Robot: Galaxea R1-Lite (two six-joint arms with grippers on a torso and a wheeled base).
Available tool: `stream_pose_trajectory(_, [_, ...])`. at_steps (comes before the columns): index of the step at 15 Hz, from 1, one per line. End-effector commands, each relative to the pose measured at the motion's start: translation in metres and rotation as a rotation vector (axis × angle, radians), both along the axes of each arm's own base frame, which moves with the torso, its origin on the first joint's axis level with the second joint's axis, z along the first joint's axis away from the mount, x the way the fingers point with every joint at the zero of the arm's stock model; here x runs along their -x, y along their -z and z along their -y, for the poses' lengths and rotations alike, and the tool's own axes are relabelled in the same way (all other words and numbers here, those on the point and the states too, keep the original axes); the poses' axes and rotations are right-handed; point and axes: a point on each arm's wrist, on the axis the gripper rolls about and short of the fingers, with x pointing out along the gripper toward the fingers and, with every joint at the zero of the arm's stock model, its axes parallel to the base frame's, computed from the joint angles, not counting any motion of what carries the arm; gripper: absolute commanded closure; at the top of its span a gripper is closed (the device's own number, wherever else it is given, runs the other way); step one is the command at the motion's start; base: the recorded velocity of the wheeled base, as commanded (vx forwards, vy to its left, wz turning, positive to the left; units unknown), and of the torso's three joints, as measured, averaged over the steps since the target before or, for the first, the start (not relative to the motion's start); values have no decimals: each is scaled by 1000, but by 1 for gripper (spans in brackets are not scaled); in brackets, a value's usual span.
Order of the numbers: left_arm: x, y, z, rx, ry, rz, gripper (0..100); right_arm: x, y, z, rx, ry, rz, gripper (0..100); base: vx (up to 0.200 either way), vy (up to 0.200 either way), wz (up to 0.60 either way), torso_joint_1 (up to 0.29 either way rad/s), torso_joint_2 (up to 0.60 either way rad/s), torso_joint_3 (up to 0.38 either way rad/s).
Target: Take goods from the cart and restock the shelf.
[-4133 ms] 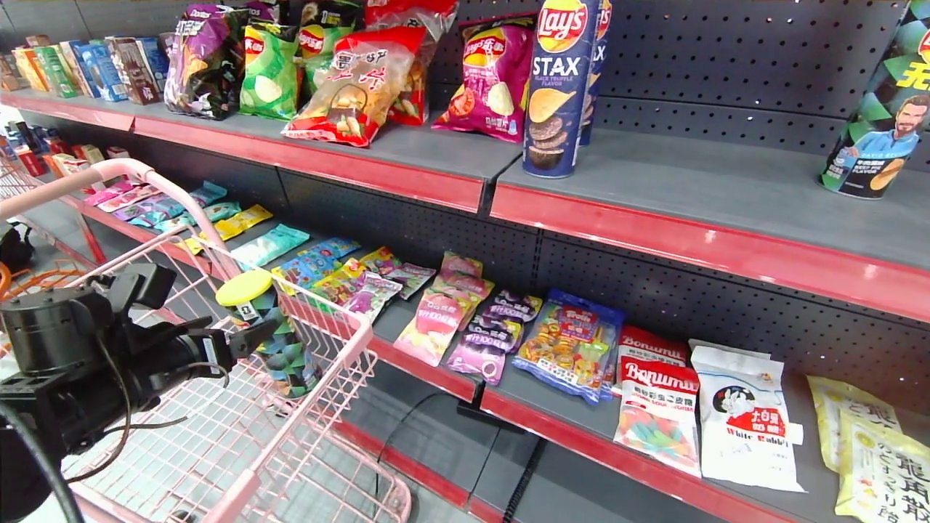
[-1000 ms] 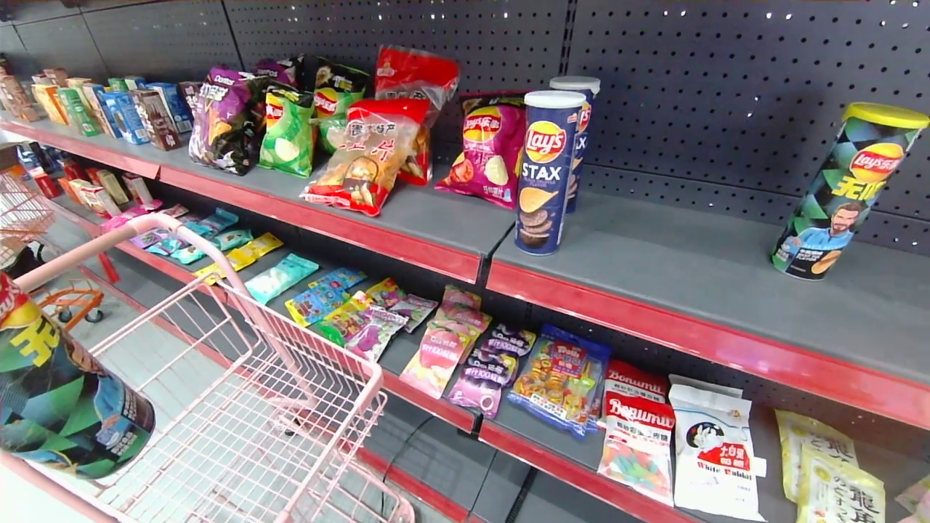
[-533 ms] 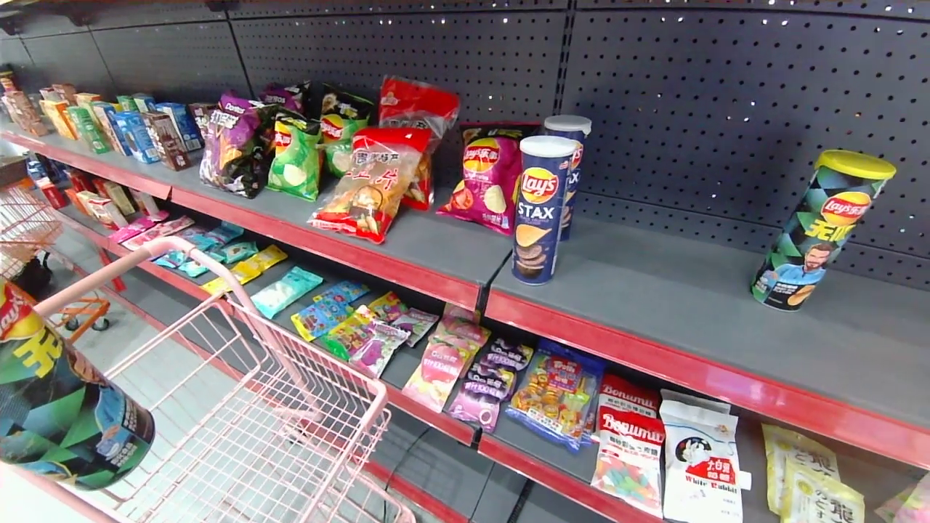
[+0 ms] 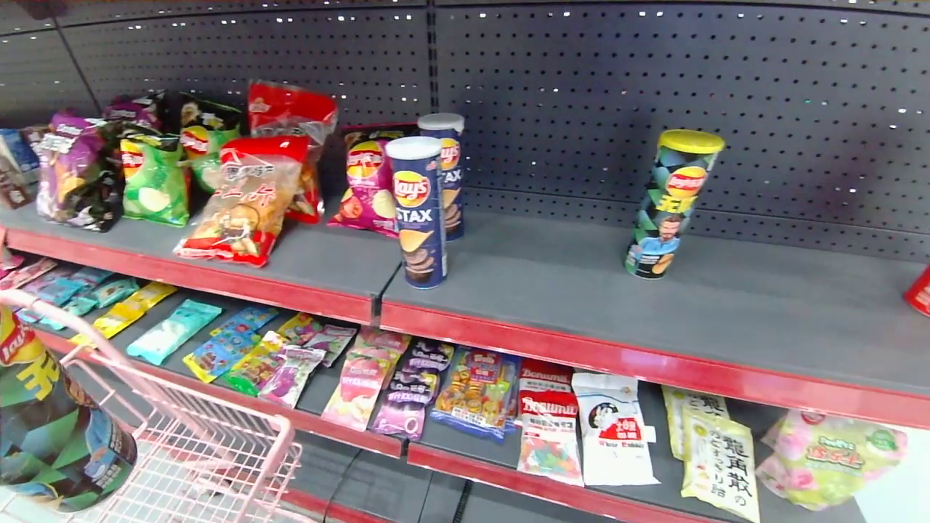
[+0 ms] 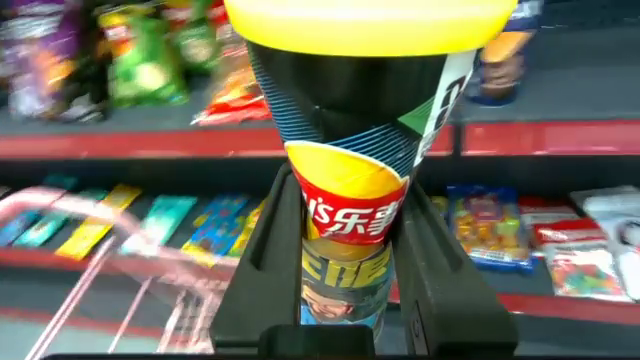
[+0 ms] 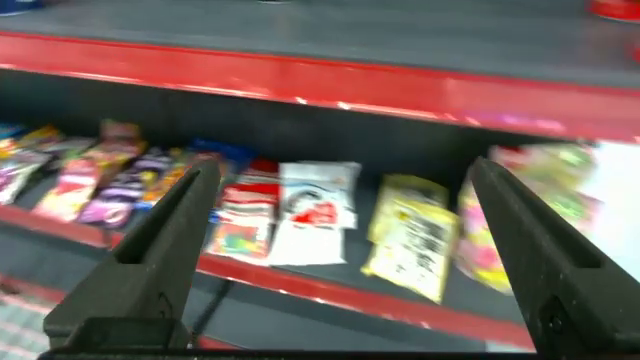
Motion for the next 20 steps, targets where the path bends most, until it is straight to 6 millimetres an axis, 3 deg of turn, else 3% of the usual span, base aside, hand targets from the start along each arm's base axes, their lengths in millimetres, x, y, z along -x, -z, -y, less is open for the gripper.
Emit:
stream_pose_trajectory(1, [-1, 0, 0, -7, -16, -4, 100, 0, 0, 0, 0, 0, -1, 0, 0, 0, -600, -2, 2, -2])
stream_pose_trajectory(8, [5, -6, -1, -61, -55, 42, 100, 0, 0, 0, 1, 0, -1, 0, 0, 0, -86, 1, 1, 0])
stream_pose_trajectory(15, [11, -6, 0, -64, -53, 68, 100, 0, 0, 0, 4, -5, -3, 0, 171, 0, 0, 4, 1, 3])
stream_pose_trajectory(19, [28, -4, 3, -62, 57, 109, 100, 0, 0, 0, 4, -2, -1, 0, 0, 0, 0, 0, 0, 0])
stream_pose_trajectory(20, [42, -3, 4, -59, 72, 71, 100, 0, 0, 0, 6, -3, -2, 0, 0, 0, 0, 0, 0, 0])
